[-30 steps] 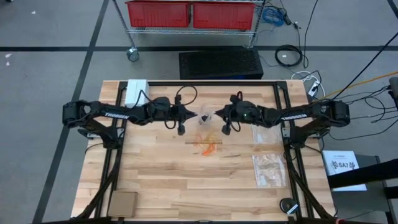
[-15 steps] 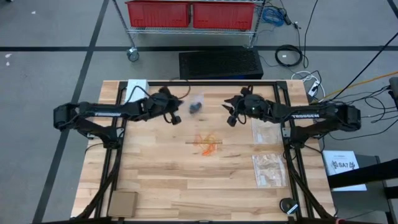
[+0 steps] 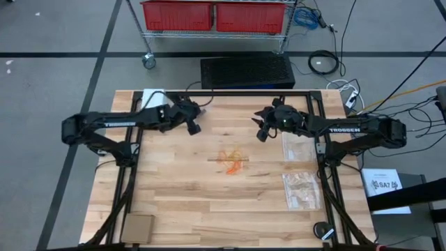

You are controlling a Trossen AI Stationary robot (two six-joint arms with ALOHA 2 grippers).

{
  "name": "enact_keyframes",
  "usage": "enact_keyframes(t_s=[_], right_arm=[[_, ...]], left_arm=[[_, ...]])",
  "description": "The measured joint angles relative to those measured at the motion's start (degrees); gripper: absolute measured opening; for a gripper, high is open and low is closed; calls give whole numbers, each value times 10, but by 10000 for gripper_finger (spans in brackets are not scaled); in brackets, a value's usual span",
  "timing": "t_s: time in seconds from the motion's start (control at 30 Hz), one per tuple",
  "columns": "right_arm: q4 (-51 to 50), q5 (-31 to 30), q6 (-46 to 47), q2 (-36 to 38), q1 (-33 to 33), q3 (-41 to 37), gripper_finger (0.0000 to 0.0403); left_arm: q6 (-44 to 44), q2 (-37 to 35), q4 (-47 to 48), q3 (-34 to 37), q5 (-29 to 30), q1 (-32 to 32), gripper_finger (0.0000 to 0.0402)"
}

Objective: Sort rubber bands
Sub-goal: Close the top left transparent zip bag

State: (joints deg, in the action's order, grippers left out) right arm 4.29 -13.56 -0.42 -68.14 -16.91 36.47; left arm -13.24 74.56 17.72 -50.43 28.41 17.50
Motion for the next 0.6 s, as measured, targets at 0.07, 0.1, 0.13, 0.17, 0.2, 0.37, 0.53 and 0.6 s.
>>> enact_keyframes(t_s=[0.07,0.1,0.13,0.17,0.2,0.37,0.53,0.6], right_arm=[[-2,1,2,0,0,0,112],[-2,1,2,0,0,0,112],[-3,2,2,0,0,0,112],[-4,2,3,0,0,0,112],[-6,4,8,0,0,0,112],[-22,33,72,0,0,0,112],[-24,80,172,-10,2,0,112],[-21,80,209,-22,5,0,112]], left_arm=[[19,25,1,0,-10,0,0],[26,38,-1,0,-24,0,0],[35,49,-2,0,-41,0,0],[39,60,-4,0,-61,0,0],[41,72,-8,0,-83,-1,0],[39,118,-61,0,-171,-8,25],[39,152,-179,0,-298,-8,73],[40,160,-220,0,-344,-7,94]])
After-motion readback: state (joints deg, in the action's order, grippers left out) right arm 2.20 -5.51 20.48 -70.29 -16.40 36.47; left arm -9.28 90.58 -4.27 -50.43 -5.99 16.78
